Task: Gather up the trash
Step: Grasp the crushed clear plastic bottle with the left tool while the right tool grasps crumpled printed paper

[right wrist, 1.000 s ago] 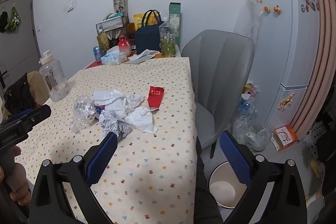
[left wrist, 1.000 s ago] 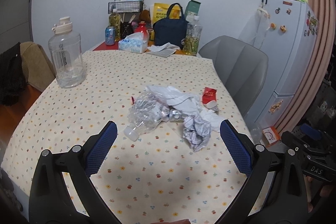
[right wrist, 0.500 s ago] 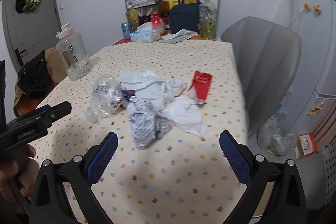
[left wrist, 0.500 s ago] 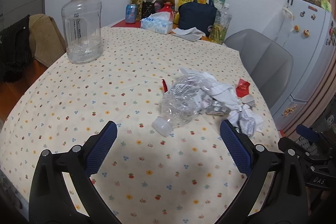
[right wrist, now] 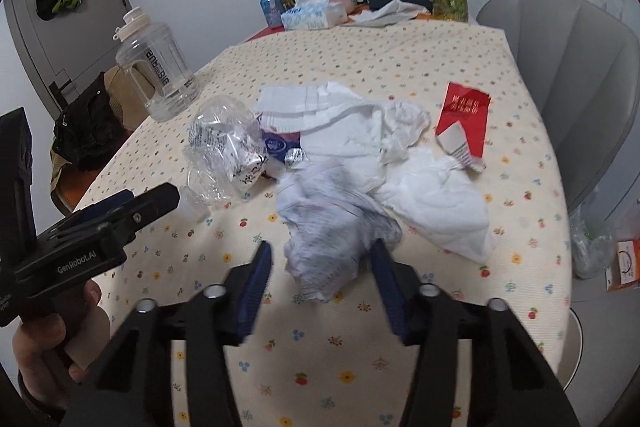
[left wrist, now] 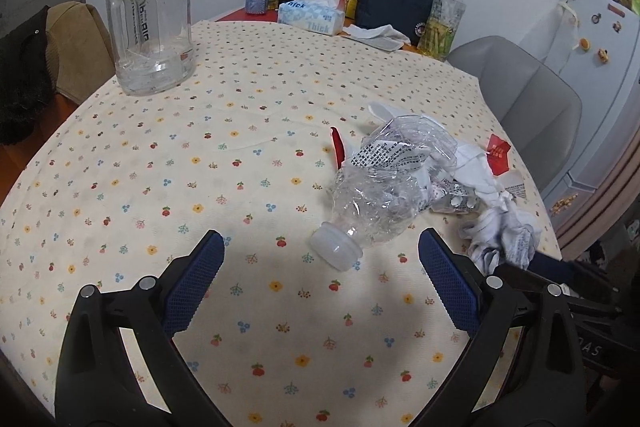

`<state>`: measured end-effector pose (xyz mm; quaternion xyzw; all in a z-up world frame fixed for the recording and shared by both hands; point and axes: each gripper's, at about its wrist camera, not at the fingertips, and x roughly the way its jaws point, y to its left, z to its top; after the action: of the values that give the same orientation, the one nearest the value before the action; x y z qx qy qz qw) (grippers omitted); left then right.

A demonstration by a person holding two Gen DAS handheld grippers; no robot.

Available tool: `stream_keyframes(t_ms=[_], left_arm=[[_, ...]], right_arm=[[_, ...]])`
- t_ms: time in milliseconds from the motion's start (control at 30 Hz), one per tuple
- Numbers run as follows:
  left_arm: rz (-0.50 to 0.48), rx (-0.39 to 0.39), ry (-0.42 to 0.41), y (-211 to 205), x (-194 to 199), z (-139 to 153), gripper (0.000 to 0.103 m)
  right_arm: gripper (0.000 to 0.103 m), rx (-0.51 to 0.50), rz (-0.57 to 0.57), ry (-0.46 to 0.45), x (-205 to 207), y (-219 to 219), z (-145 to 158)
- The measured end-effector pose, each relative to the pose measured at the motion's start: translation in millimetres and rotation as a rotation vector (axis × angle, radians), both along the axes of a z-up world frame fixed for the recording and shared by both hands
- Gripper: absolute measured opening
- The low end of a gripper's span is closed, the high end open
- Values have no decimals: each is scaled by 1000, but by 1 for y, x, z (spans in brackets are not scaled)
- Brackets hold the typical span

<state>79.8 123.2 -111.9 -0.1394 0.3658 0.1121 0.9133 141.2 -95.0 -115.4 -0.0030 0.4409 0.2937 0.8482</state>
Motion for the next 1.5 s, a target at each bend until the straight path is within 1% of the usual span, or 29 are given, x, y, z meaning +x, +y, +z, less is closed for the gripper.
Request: stream_keyframes(t_ms=[33,67,133,300,533,667,733,800,867,900,967,1033,1167,1200,1233,1267,1333,1500], left_arm=[[-4,0,-2,-1,2,1,97],[-9,2,-6,-1,5,2,97],[-20,9,-15,-4,9,5,97],[-37,19,-30,-9,22,12,97],[-74,42,-5,-19,49,12,97],[-101,82,46,-31,64,4,97],[-111,119,84,-36,69,-4,97],[-104,172,117,-41,74,-12,97],[-96,203,138,-43,76,-16,97],[-96,202,143,-43,76,-17,96],[-98,172,138,-41,73,-16,78],[-82,155,129,-37,68,-11,77],[-56,142,82,-32,52,7,75],[-51,138,71,-31,48,12,72],[-48,132,63,-30,44,17,66],[-46,117,52,-29,41,23,66],[-50,120,35,-32,37,32,65],[-100,126,-17,-59,33,53,65]], right_arm=[[24,3,4,11,1,-1,-2],[21,11,11,28,2,-2,-4],[15,21,15,32,1,-4,-4],[13,42,18,16,-5,-14,4],[12,64,-24,-8,-12,-36,17],[12,69,-60,-25,-14,-52,23],[12,69,-71,-27,-14,-58,24],[12,70,-81,-28,-16,-65,24],[12,72,-95,-29,-16,-72,24],[12,73,-100,-29,-17,-74,25],[12,75,-111,-33,-18,-81,26],[12,75,-119,-37,-19,-86,27],[12,82,-135,-50,-24,-97,31],[12,84,-139,-51,-25,-100,32],[12,86,-142,-55,-26,-102,33],[12,89,-148,-60,-28,-105,35],[12,93,-160,-67,-29,-111,38],[12,104,-214,-86,-33,-136,43]])
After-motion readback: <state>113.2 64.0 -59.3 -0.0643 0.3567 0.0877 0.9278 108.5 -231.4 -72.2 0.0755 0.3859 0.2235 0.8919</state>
